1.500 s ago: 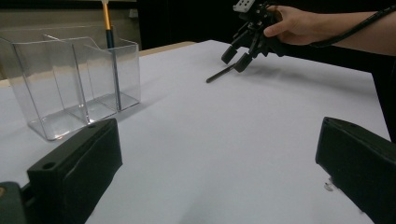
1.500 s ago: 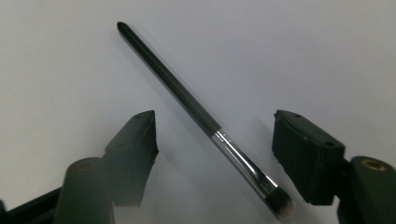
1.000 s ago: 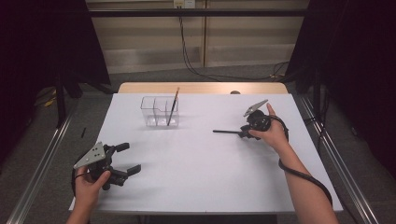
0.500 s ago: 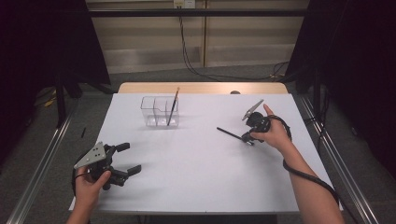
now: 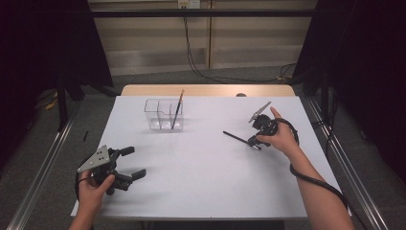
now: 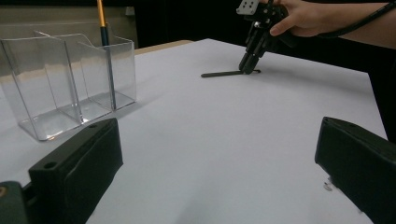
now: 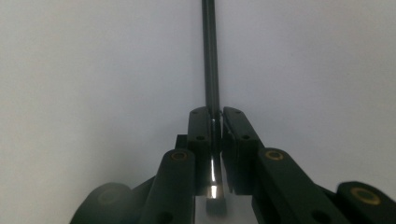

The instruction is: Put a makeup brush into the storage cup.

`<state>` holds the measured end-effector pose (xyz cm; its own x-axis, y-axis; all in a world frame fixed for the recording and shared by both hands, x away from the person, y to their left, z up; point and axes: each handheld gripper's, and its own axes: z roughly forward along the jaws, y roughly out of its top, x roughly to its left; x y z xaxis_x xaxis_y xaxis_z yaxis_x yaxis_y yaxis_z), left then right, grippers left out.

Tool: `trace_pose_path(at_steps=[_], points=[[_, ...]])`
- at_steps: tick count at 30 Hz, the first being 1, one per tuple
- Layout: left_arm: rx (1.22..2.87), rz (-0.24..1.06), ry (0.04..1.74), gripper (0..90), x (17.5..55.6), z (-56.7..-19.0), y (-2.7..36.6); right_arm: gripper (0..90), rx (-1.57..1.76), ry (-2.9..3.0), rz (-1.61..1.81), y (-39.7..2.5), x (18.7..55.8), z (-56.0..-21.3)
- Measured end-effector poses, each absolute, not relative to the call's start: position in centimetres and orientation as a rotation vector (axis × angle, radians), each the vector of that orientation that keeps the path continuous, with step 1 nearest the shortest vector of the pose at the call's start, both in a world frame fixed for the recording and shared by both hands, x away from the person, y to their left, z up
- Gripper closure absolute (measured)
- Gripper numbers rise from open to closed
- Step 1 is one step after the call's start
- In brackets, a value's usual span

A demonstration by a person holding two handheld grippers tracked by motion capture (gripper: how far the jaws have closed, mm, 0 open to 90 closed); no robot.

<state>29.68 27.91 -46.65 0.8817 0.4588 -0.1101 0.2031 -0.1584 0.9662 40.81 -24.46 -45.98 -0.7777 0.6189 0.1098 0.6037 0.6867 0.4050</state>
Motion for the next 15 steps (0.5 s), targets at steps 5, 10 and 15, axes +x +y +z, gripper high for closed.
trace_pose_path(at_steps=[5,10,15], points=[[1.74,0.239,0.514,0.6,29.7,-46.7,27.9,80.5,1.017,2.867,0.626,-24.0,41.0,-45.8],[1.737,0.237,0.516,0.6,29.8,-46.8,27.9,77.9,1.005,2.875,0.612,-23.6,41.0,-45.8],[1.74,0.236,0.516,0.6,29.8,-46.8,27.9,81.6,0.996,2.883,0.566,-23.2,41.2,-45.7]])
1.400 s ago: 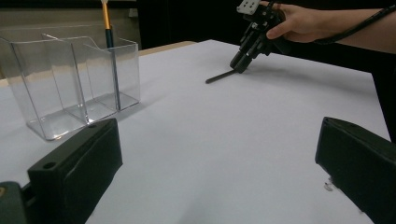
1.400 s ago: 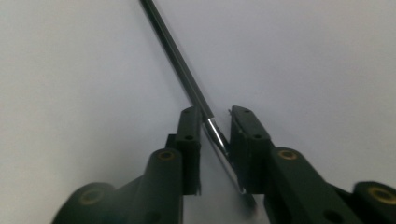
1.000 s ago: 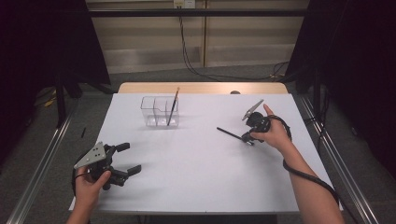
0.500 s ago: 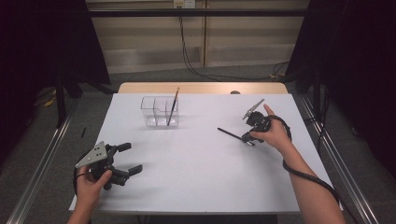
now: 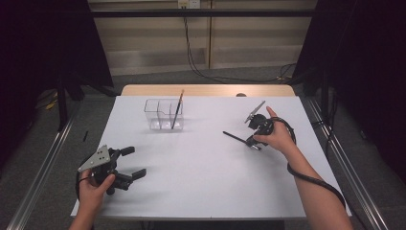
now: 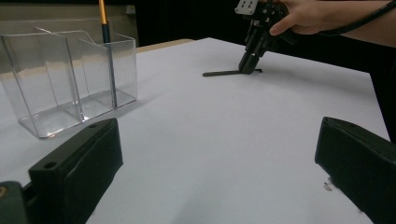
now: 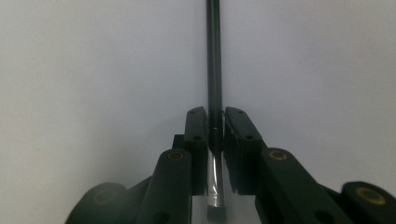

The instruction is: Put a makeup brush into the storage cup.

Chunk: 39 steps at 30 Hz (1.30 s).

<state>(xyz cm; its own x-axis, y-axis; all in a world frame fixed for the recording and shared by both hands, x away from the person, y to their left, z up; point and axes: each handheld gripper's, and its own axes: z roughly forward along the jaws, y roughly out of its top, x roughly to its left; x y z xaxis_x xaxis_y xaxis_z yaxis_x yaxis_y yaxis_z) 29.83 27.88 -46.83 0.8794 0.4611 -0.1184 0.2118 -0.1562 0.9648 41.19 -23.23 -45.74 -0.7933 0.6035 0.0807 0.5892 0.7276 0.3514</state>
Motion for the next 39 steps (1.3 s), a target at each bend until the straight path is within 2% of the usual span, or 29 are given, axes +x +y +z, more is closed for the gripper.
trace_pose_path(at_steps=[3,16,24,39], points=[[1.742,0.237,0.516,0.6,29.8,-46.8,27.9,84.2,0.993,2.888,0.542,-23.1,41.3,-45.7],[1.742,0.241,0.522,0.9,29.7,-46.8,28.0,84.6,1.021,2.867,0.55,-23.3,40.9,-45.6],[1.746,0.242,0.518,0.9,29.7,-46.7,27.9,84.6,1.035,2.872,0.626,-24.5,39.6,-44.5],[1.755,0.237,0.512,0.8,29.7,-46.5,27.4,84.6,0.896,2.908,0.719,-23.5,37.5,-43.3]])
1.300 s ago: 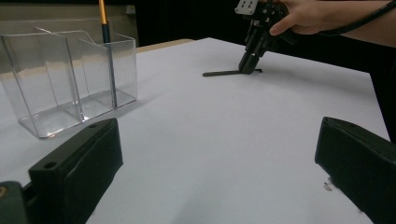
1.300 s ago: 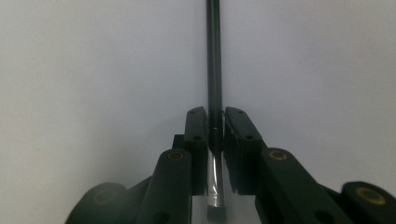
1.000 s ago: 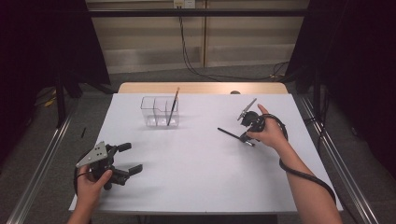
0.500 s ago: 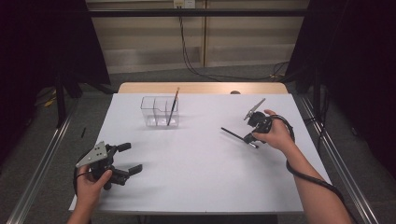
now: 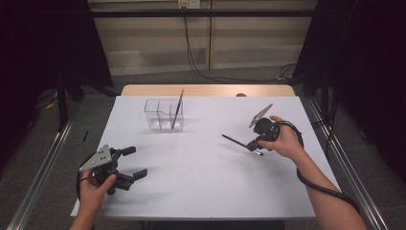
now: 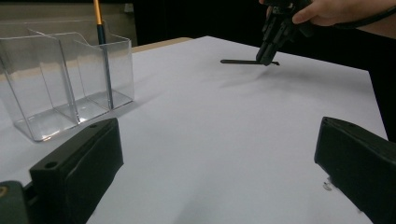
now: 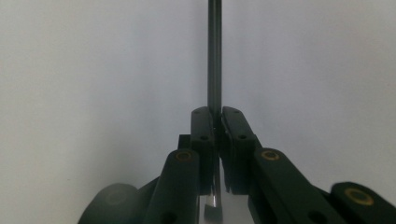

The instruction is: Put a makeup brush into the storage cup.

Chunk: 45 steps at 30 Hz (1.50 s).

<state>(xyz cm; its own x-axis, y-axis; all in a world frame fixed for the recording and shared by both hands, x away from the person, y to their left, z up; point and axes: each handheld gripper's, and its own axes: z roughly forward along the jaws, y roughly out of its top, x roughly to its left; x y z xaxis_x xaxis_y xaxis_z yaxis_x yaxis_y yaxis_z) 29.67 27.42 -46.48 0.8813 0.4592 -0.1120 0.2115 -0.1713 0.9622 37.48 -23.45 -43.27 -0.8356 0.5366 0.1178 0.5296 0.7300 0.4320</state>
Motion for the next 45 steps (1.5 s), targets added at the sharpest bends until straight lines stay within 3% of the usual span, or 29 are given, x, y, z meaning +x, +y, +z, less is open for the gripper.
trace_pose_path(at_steps=[45], points=[[1.763,0.242,0.506,0.7,30.1,-46.0,26.6,84.5,0.532,3.027,0.785,-17.2,33.5,-41.6]])
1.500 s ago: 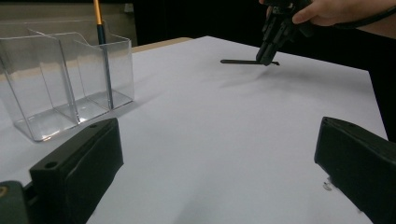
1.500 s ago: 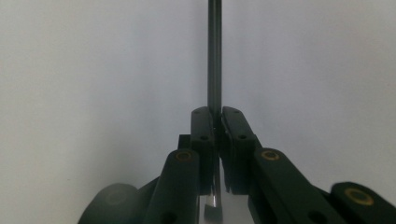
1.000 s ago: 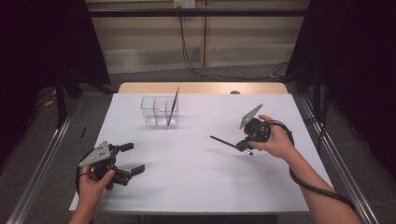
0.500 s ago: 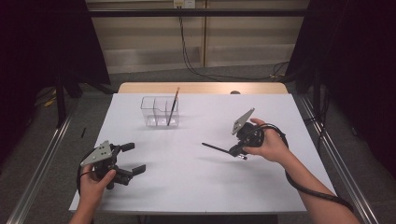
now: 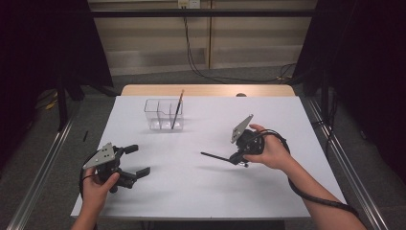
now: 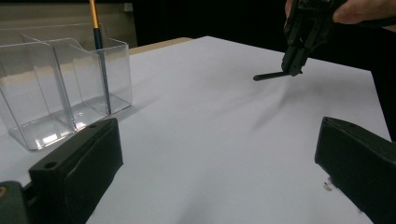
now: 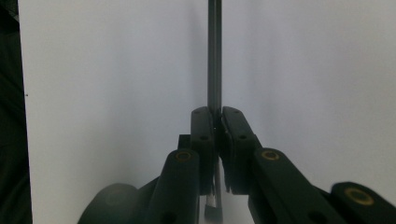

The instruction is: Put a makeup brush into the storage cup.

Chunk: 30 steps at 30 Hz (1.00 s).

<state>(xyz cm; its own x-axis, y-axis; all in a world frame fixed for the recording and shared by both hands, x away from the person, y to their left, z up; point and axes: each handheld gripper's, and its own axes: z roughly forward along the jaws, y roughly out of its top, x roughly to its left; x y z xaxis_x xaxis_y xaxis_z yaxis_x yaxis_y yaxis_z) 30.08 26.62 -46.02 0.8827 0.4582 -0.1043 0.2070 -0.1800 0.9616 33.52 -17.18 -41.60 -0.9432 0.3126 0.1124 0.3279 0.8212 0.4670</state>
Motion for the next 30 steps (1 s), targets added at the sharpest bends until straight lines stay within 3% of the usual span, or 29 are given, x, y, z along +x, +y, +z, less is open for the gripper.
trace_pose_path(at_steps=[30], points=[[1.835,0.182,0.414,0.0,30.8,-44.4,22.4,84.5,-0.428,-2.959,-0.74,-15.3,32.5,-41.8]])
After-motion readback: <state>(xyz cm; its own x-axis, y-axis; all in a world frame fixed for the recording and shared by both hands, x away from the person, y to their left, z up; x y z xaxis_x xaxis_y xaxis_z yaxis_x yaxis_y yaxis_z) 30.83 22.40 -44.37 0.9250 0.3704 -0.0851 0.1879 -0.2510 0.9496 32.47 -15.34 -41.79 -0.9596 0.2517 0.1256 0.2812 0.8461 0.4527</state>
